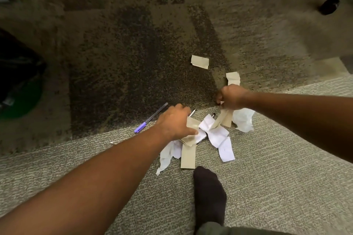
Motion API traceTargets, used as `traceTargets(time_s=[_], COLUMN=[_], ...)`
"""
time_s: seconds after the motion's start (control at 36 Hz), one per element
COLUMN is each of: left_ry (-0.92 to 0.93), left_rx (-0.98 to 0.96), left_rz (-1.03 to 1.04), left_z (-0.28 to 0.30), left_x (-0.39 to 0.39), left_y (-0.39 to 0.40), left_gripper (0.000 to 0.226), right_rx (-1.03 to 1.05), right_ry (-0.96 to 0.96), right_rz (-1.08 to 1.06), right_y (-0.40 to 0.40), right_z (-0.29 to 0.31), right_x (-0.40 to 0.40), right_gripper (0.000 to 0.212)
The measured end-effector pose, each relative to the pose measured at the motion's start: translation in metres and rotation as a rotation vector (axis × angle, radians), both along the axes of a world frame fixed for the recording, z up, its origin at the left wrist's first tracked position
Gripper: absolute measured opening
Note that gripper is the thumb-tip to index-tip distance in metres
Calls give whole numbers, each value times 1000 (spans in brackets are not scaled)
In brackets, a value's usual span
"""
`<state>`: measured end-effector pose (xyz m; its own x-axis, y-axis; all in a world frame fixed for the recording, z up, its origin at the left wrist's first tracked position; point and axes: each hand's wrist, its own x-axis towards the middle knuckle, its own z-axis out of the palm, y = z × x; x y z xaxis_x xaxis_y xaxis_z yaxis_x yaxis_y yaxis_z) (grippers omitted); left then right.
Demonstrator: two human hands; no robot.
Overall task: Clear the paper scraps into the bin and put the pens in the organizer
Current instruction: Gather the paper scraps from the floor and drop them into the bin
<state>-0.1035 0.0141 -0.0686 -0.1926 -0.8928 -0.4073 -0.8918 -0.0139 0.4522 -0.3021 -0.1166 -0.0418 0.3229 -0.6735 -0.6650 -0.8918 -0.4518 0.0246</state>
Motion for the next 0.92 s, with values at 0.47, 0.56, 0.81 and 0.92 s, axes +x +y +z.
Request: traceTargets(time_s=[0.47,0.56,0.81,0.92], left_ry=[401,513,551,468], left_rx=[16,-9,-62,-122], left_rz=[210,296,376,385], left_z=[2,10,20,14], left_x=[13,17,11,-5], left_y=[-27,-44,-95,-127], left_gripper=[40,38,40,46], right_rx=[-266,-289,-138,-105], right_ry=[-485,-502,-407,-484], right_rz=[-897,-999,-974,-1004], right_y=[-64,-65,-52,-62], right_z=[7,-1,-15,-16], right_x=[-50,-55,-52,-54], right_gripper=[11,20,38,40])
